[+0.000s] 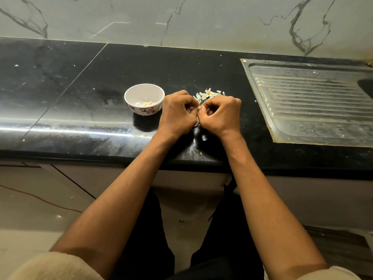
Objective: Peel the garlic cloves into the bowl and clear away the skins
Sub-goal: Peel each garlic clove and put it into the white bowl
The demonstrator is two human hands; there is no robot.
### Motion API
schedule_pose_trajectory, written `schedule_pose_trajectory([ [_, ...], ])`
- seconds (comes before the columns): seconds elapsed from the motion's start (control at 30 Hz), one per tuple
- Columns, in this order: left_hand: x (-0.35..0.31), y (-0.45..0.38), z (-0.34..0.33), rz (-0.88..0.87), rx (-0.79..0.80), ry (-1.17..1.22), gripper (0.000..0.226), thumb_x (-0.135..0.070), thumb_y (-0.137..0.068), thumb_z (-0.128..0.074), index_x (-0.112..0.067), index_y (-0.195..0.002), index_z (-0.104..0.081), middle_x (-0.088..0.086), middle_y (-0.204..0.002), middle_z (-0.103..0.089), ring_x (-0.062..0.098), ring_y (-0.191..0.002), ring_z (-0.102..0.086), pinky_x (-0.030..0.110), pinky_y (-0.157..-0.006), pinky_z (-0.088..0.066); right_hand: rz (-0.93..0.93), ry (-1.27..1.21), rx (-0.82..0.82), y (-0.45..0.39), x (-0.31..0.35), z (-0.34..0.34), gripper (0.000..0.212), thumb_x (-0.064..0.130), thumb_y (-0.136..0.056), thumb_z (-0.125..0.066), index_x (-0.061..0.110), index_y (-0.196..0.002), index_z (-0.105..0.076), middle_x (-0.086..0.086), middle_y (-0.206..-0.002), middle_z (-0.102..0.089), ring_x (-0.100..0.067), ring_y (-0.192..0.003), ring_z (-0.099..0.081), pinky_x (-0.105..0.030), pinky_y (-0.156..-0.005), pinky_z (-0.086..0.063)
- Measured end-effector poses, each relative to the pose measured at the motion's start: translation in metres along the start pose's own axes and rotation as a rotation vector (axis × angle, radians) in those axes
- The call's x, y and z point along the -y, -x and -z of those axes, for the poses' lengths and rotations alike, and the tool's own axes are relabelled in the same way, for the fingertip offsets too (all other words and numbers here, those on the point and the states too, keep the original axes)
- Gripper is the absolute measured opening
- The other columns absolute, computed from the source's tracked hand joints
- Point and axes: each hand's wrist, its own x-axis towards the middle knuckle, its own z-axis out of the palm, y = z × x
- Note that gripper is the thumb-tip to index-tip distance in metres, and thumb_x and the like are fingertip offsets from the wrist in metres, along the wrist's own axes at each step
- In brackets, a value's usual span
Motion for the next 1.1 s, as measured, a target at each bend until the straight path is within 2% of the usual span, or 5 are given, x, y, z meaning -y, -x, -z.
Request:
schedule_pose_trajectory([
  [0.23,0.0014,-0.001,0.0003,0.097,0.002,0.186,0.009,-0.001,-0.073,-0.076,-0.006,-0.079,-0.081,0.002,-0.077,-0.073,0.013,-0.068,-0.069,0.021,-0.062,-0.051,-0.186,-0.194,-0.018,-0.0016,-0.0006,-0.0024,0.011,0.014,-0.071,-0.073,0.01,-0.061,-0.075,-0.001,-0.054,-0.067,-0.018,-0.051,-0.064,-0.031,-0.052,-0.052],
  [0.37,0.0018,-0.002,0.0039,0.204,0.042,0.335,0.01,-0.001,-0.076,-0.084,-0.005,-0.084,-0.079,0.003,-0.081,-0.074,0.004,-0.073,-0.069,0.02,-0.07,-0.054,-0.282,-0.357,-0.007,-0.003,-0.0004,-0.0026,0.015,0.014,-0.073,-0.076,0.006,-0.06,-0.075,0.007,-0.053,-0.063,-0.003,-0.052,-0.053,-0.027,-0.053,-0.047],
  [0.5,0.0014,-0.0029,0.0064,0.292,0.091,0.477,0.013,0.0,-0.079,-0.083,-0.008,-0.087,-0.077,0.003,-0.08,-0.075,0.009,-0.075,-0.07,0.024,-0.074,-0.058,-0.319,-0.439,0.002,-0.003,-0.0006,-0.0007,0.013,0.01,-0.074,-0.075,0.005,-0.063,-0.076,0.009,-0.053,-0.064,-0.003,-0.051,-0.054,-0.025,-0.054,-0.044],
  [0.63,0.0008,-0.0034,0.0074,0.324,0.115,0.525,0.01,-0.001,-0.083,-0.081,-0.009,-0.088,-0.077,0.006,-0.081,-0.075,0.012,-0.074,-0.068,0.028,-0.074,-0.059,-0.335,-0.461,0.009,-0.0032,-0.0012,0.0,0.013,0.009,-0.075,-0.074,0.004,-0.063,-0.076,-0.003,-0.055,-0.066,-0.008,-0.052,-0.055,-0.027,-0.054,-0.045],
  [1.1,0.002,-0.0053,0.0061,0.378,0.14,0.557,0.009,-0.005,-0.095,-0.069,-0.005,-0.098,-0.078,0.0,-0.078,-0.075,0.012,-0.069,-0.064,0.025,-0.063,-0.051,-0.384,-0.379,-0.058,-0.005,-0.0033,0.0,0.017,0.006,-0.077,-0.072,0.015,-0.063,-0.074,0.004,-0.057,-0.068,-0.012,-0.052,-0.061,-0.032,-0.053,-0.054],
])
